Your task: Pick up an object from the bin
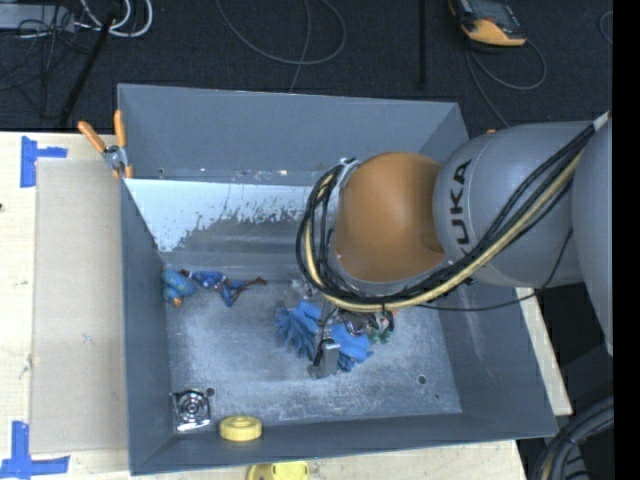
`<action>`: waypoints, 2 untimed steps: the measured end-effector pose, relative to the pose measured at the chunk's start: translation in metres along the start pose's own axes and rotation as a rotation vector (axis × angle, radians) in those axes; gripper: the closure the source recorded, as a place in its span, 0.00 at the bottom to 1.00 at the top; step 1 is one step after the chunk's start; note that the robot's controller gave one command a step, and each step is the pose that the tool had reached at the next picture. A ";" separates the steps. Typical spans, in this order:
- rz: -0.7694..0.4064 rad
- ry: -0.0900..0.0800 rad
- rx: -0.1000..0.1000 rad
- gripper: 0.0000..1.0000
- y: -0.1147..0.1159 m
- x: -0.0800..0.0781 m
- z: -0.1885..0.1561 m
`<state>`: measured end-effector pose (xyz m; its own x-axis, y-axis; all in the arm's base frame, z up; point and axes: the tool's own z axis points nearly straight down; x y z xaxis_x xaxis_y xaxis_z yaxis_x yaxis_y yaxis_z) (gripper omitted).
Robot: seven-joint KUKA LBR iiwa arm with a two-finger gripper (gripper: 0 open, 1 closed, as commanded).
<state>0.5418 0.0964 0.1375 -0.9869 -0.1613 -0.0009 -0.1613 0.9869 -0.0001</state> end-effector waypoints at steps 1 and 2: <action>0.018 0.001 -0.001 0.00 -0.032 -0.010 0.018; 0.181 0.002 -0.001 1.00 -0.057 0.012 0.029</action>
Offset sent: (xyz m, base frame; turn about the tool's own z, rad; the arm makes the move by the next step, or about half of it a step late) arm -0.0022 -0.0582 -0.0288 0.1775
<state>0.5395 0.0382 0.1081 -0.9998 0.0187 0.0014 0.0187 0.9998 0.0006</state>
